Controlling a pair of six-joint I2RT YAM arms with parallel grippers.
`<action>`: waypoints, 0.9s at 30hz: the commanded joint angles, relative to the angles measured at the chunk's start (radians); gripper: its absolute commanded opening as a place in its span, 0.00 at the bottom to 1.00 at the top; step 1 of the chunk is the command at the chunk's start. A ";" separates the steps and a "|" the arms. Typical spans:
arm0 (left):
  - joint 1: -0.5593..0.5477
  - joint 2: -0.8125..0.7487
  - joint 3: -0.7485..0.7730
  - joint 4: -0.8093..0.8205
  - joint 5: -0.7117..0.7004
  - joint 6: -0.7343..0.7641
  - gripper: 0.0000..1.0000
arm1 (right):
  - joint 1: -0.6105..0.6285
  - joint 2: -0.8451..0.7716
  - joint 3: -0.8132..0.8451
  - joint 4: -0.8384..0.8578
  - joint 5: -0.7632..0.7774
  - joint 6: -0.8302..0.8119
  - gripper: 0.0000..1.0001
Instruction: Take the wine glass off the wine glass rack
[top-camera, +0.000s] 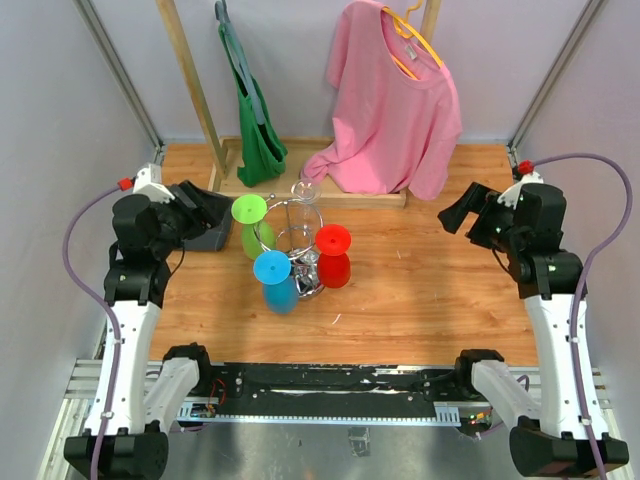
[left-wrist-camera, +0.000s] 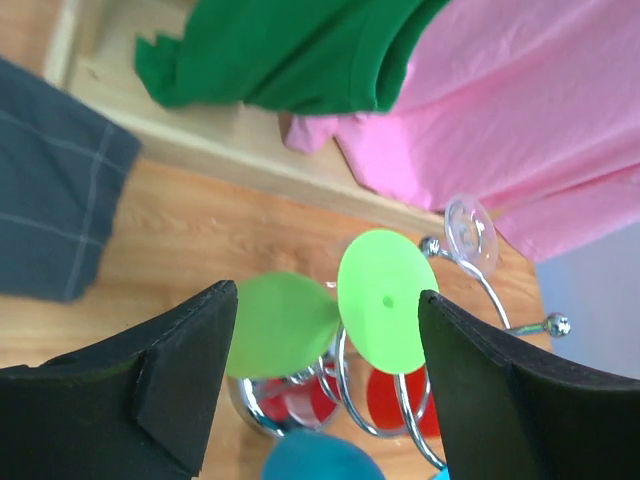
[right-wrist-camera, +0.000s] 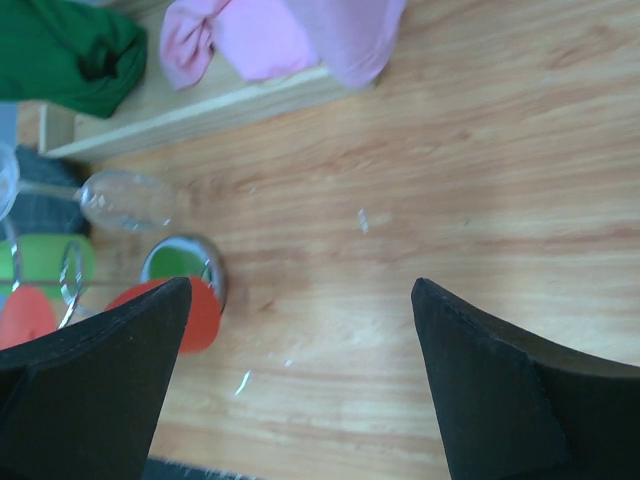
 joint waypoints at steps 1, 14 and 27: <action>0.015 0.029 -0.026 -0.057 0.143 -0.166 0.77 | 0.002 -0.040 0.003 -0.147 -0.188 0.098 0.93; 0.234 0.093 -0.068 0.018 0.548 -0.258 0.71 | 0.002 -0.173 -0.045 -0.217 -0.206 0.126 0.95; 0.230 0.123 -0.132 0.151 0.656 -0.353 0.68 | 0.002 -0.176 -0.078 -0.183 -0.216 0.112 0.97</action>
